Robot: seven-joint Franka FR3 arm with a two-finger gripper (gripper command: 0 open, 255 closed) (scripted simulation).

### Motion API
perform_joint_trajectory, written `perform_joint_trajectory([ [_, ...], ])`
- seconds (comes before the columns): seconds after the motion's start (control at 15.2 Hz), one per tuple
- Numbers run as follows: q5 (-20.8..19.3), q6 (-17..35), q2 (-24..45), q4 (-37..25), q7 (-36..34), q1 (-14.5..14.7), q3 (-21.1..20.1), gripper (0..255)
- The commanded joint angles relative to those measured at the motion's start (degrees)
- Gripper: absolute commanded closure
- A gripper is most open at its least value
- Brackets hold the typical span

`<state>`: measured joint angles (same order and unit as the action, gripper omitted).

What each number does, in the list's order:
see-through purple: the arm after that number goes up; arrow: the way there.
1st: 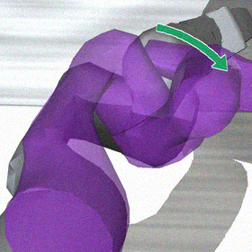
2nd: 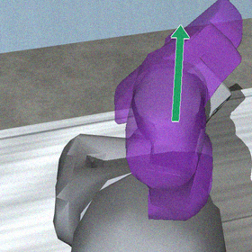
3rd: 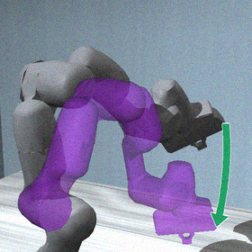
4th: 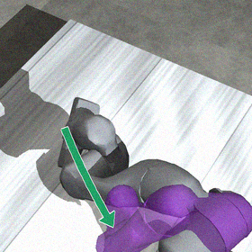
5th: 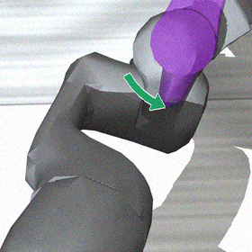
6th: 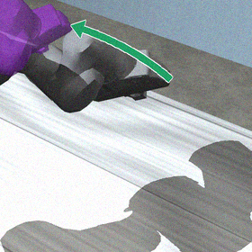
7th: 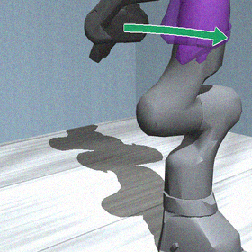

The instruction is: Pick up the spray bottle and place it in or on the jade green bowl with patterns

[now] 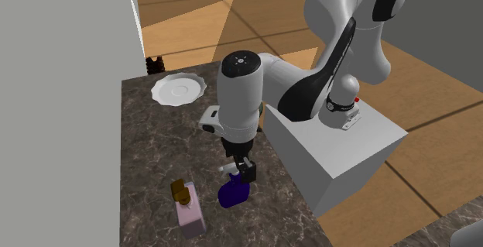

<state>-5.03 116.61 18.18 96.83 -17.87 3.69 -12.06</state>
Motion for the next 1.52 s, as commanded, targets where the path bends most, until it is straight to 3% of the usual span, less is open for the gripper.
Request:
perform_joint_trajectory([
  [0.0, 0.0, 0.1, 0.0, 0.0, 0.0, 0.0, 0.0, 0],
  [0.13, 0.0, 0.1, 0.0, 0.0, 0.0, 0.0, 0.0, 0],
  [0.2, 0.0, 0.1, 0.0, 0.0, 0.0, 0.0, 0.0, 255],
  [0.79, 0.0, 0.1, 0.0, 0.0, 0.0, 0.0, 0.0, 255],
  [1.45, 0.5, -7.0, -1.6, -5.5, 0.4, 0.0, -0.2, 255],
])
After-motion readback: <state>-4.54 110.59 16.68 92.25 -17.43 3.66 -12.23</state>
